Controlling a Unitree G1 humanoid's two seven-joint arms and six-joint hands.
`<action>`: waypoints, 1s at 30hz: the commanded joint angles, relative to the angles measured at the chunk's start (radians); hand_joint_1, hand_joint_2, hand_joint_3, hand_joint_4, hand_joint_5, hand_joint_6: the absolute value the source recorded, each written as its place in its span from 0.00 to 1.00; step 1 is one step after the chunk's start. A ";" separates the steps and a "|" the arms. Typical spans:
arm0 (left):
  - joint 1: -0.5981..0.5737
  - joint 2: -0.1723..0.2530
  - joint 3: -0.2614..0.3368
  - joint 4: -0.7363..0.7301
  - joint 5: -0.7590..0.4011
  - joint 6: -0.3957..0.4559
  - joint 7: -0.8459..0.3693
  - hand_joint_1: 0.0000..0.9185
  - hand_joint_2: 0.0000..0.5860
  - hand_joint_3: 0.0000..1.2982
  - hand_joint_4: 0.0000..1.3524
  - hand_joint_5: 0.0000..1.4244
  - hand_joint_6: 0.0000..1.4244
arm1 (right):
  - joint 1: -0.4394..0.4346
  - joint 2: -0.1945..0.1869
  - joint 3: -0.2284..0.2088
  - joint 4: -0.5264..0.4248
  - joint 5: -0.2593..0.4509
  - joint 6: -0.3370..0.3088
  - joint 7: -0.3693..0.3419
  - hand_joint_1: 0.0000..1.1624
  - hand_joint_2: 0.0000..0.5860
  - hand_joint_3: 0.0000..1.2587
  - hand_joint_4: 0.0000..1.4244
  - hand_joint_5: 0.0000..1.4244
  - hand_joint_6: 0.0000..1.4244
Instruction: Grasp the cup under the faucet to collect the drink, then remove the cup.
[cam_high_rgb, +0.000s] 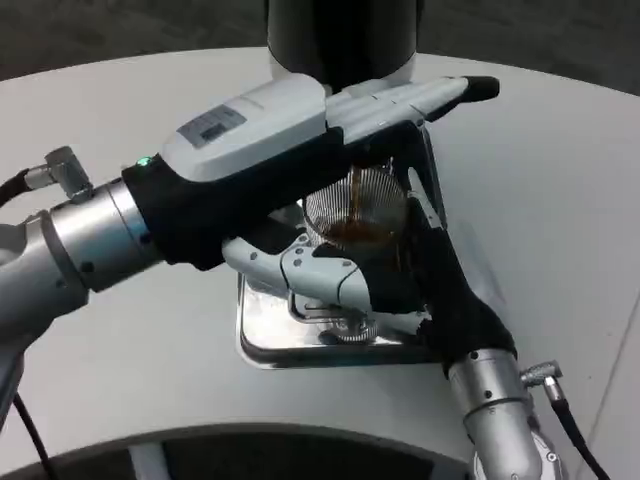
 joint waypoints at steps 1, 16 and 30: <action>0.017 0.018 -0.004 0.011 0.003 -0.007 -0.013 0.00 0.20 0.00 0.00 0.03 0.03 | -0.017 0.006 0.007 0.041 0.012 -0.027 -0.009 0.61 0.34 0.00 0.00 0.00 0.00; 0.022 0.022 0.007 0.015 -0.007 0.004 -0.001 0.00 0.20 0.00 0.00 0.03 0.03 | -0.033 0.026 -0.004 0.109 0.039 -0.071 -0.055 0.65 0.35 0.00 0.04 0.04 0.05; 0.094 -0.037 0.168 0.011 -0.140 0.033 0.113 0.00 0.23 0.00 0.00 0.03 0.02 | -0.037 0.024 0.014 0.155 0.066 -0.102 -0.027 0.68 0.35 0.01 0.14 0.13 0.14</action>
